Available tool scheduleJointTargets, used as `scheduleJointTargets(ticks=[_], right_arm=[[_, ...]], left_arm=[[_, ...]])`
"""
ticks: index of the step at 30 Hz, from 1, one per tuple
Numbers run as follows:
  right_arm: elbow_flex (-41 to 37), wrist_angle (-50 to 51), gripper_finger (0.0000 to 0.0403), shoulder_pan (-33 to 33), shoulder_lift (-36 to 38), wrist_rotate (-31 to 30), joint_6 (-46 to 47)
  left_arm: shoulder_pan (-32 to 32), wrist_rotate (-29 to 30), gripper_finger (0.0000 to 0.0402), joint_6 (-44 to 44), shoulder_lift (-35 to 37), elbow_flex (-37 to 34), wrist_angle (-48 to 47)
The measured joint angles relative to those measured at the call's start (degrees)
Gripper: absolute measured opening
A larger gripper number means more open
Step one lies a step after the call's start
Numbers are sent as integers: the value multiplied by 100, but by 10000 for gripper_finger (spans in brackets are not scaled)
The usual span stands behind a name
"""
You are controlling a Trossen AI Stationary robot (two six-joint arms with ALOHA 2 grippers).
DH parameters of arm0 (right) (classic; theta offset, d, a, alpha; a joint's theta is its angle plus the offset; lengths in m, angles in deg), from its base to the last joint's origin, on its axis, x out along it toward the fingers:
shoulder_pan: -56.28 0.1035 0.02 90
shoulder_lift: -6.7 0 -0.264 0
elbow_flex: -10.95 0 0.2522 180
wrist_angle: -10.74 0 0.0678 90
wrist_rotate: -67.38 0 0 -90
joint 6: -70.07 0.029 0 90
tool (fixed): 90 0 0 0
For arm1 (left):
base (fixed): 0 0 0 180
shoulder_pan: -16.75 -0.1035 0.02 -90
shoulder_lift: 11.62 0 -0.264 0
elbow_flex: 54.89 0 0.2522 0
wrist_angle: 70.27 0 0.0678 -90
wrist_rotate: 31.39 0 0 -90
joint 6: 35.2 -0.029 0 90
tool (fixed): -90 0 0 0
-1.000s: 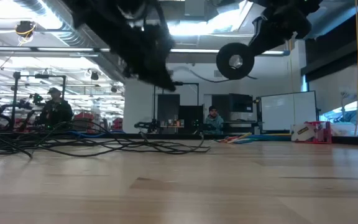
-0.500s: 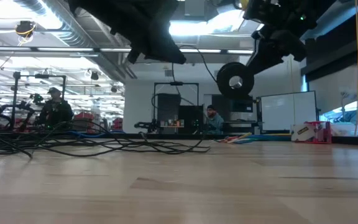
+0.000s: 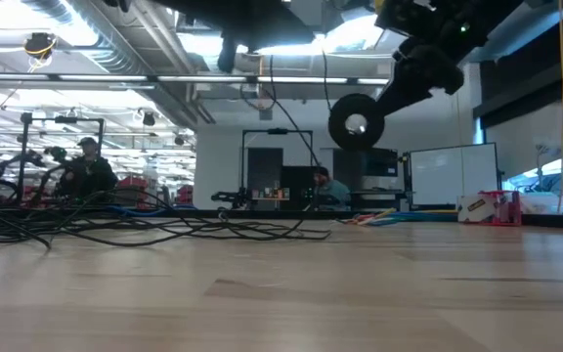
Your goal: Coiling cords
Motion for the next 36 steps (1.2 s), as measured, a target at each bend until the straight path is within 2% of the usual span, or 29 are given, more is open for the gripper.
scheduleJointTargets(ticks=[9,13,19,24,36], right_arm=[[0,-943,1,-224,-286,-161,126],[1,-1301,1,-406,-284,-87,128],[2,-1923,1,-612,-271,349,135],[66,-1936,1,-656,-269,442,126],[464,-1872,2,-654,-39,286,-343]], left_arm=[[218,2,3,-245,-489,0,1124],[203,0,3,-151,-701,49,1129],[207,-5,3,-283,-1107,358,1125],[251,-3,3,-347,-1329,466,1050],[415,-2,3,-620,-1315,466,1054]])
